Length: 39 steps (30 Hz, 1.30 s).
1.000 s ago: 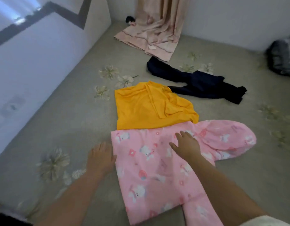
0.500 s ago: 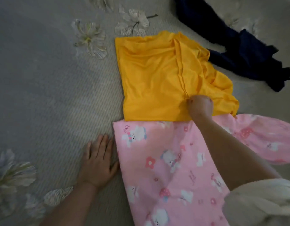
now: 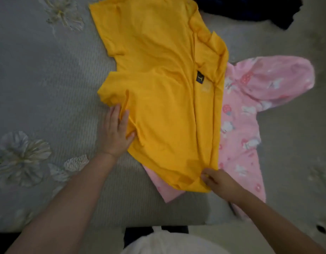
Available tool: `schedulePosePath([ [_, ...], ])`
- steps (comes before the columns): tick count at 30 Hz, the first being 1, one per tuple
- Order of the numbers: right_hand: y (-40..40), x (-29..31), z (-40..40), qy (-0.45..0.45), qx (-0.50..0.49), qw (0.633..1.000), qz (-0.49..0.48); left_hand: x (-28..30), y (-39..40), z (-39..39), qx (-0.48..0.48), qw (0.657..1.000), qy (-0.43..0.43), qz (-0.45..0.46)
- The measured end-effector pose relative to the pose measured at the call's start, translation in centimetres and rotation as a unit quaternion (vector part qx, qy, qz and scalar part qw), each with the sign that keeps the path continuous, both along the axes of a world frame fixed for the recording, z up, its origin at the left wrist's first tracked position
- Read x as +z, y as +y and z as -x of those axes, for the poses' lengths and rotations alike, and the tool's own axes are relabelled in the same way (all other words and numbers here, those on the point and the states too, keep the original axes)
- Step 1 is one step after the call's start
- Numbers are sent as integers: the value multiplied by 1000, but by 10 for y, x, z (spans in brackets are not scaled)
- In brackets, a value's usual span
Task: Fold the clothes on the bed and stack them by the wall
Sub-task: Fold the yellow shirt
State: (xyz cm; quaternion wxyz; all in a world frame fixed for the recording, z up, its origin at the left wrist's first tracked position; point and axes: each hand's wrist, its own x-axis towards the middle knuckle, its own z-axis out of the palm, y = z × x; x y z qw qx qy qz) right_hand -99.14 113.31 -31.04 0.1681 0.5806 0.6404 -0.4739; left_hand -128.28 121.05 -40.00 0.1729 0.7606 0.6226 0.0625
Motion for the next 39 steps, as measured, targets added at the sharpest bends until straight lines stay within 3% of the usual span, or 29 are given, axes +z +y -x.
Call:
schedulePosePath([
  [2, -12, 14, -10, 23, -42, 999, 11, 8, 1, -20, -51, 998, 21, -5],
  [6, -21, 41, -38, 99, -137, 985, 34, 12, -21, -47, -154, 953, 126, 229],
  [9, -31, 62, -68, 158, -281, 946, 38, 31, -63, -54, -166, 946, 142, 239],
  [11, -39, 64, -85, 156, -316, 935, 31, 42, -91, -53, -183, 936, 158, 255],
  [13, -47, 58, -99, 84, -242, 967, -7, 51, -111, -50, -190, 924, 191, 272],
  [15, -52, 50, -106, -13, -104, 994, -22, 66, -121, -47, -207, 909, 203, 298],
  [18, -56, 48, -110, -51, 54, 992, 103, 93, -134, -44, -260, 872, 240, 338],
  [19, -53, 53, -107, -43, 54, 984, 163, 103, -135, -44, -248, 873, 240, 343],
  [21, -38, 66, -99, -47, 37, 973, 223, 132, -124, -42, -150, 912, 179, 337],
  [22, -24, 75, -93, -59, 60, 978, 190, 151, -111, -42, -72, 940, 122, 310],
  [24, 19, 100, -77, -81, 89, 993, 12, 199, -72, -42, 68, 977, -24, 203],
  [26, 67, 150, -58, -39, -4, 977, -210, 261, -27, -47, 142, 978, -133, 78],
  [28, 110, 216, -38, 52, -145, 920, -360, 330, 13, -55, 184, 964, -183, -54],
  [30, 142, 285, -22, 132, -220, 845, -470, 399, 42, -61, 219, 933, -204, -199],
  [33, 158, 375, -4, 226, -241, 761, -559, 482, 58, -55, 246, 881, -187, -359],
  [36, 153, 424, 4, 250, -229, 711, -616, 532, 52, -37, 249, 847, -162, -440],
  [39, 133, 439, 10, 256, -216, 694, -637, 543, 28, -10, 217, 846, -107, -475],
])
